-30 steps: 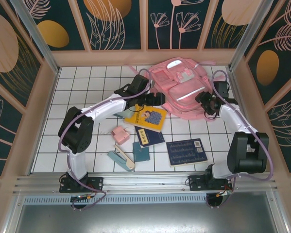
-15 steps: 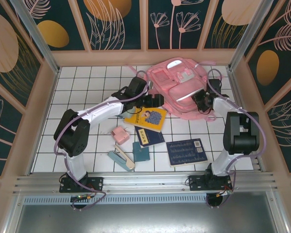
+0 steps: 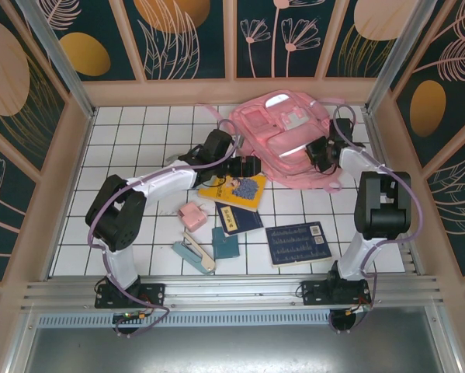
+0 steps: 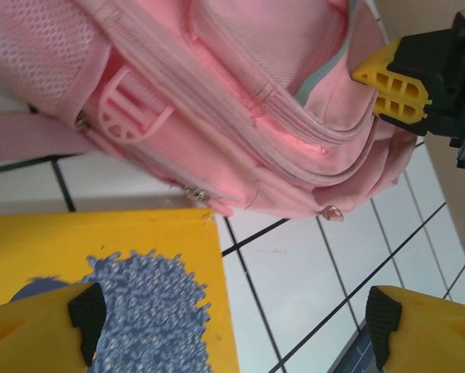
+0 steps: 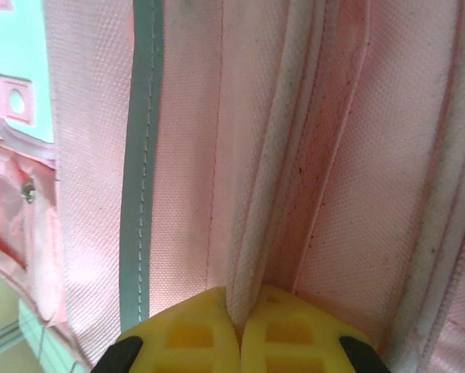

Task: Pack books, pencil case, and school supplies into a backpack

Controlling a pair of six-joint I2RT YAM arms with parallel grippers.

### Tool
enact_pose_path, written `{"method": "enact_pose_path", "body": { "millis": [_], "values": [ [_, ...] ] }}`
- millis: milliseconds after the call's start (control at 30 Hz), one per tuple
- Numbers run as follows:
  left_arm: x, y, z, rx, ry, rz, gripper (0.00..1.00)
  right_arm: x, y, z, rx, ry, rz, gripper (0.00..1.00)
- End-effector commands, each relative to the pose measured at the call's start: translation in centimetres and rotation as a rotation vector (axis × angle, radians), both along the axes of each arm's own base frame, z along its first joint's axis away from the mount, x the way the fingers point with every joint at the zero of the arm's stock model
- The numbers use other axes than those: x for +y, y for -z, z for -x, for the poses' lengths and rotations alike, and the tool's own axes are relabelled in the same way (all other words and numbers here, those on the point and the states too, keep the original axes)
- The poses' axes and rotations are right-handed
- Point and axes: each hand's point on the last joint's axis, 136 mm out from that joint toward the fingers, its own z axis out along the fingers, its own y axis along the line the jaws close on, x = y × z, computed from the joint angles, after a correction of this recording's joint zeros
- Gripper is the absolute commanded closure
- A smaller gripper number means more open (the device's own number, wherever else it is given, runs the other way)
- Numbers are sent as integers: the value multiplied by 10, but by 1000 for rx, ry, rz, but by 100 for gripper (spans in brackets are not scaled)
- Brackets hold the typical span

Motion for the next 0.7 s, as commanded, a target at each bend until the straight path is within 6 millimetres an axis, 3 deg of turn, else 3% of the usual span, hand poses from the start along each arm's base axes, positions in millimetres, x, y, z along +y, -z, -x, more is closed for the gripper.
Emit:
{"method": "enact_pose_path", "body": {
  "millis": [0,200,400,667],
  "values": [
    [-15,-10,-10,-39,25,85,15,10,-82,-37,-169,-10,-96,100],
    [-25,-15,-25,-76,57,113,23,17,-113,-40,-209,-12,-153,100],
    [-23,-5,-30,-91,73,96,31,23,-138,-45,-244,-23,-195,100],
    [-17,9,-32,-122,111,103,31,28,-171,-53,-289,-17,-242,100]
  ]
}}
